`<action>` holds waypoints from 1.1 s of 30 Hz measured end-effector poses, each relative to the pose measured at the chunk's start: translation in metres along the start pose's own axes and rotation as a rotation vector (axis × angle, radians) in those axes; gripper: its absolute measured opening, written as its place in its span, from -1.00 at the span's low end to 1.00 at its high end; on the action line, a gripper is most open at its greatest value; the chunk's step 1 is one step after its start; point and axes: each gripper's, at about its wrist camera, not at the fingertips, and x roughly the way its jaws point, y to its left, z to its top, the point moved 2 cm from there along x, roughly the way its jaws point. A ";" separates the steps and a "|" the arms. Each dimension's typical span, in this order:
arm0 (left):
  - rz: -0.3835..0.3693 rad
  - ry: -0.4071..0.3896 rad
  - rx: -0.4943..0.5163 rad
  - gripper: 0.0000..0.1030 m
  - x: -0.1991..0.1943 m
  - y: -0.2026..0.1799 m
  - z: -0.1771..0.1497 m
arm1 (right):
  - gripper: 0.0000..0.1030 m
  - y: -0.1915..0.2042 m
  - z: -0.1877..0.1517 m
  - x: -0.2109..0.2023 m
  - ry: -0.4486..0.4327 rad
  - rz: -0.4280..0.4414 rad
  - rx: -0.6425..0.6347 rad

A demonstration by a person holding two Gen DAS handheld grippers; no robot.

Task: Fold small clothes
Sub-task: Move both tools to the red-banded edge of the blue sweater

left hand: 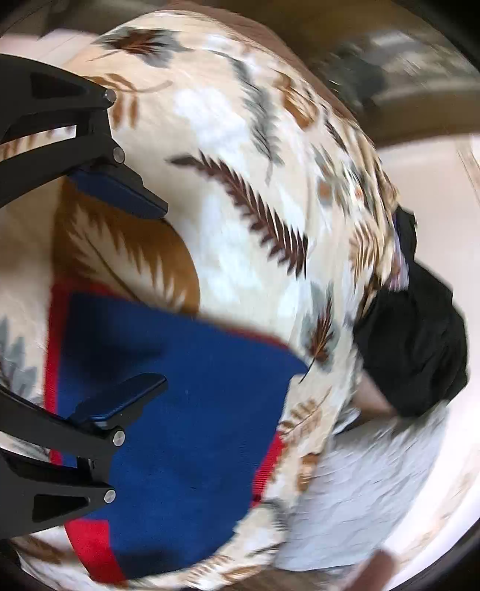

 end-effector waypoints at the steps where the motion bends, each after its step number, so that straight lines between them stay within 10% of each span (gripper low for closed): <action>1: -0.005 -0.008 -0.022 0.67 -0.005 0.007 -0.003 | -0.47 0.011 -0.006 0.000 0.018 0.032 -0.021; 5: 0.028 -0.031 -0.095 0.67 -0.019 0.033 -0.026 | 0.47 0.053 -0.030 0.000 0.057 0.126 -0.086; 14: 0.155 -0.158 0.049 0.67 -0.035 0.018 -0.031 | 0.09 0.114 -0.085 0.011 0.091 0.156 -0.242; 33: 0.147 -0.177 0.097 0.67 -0.036 0.002 -0.028 | 0.10 0.106 -0.119 0.041 0.252 0.063 -0.278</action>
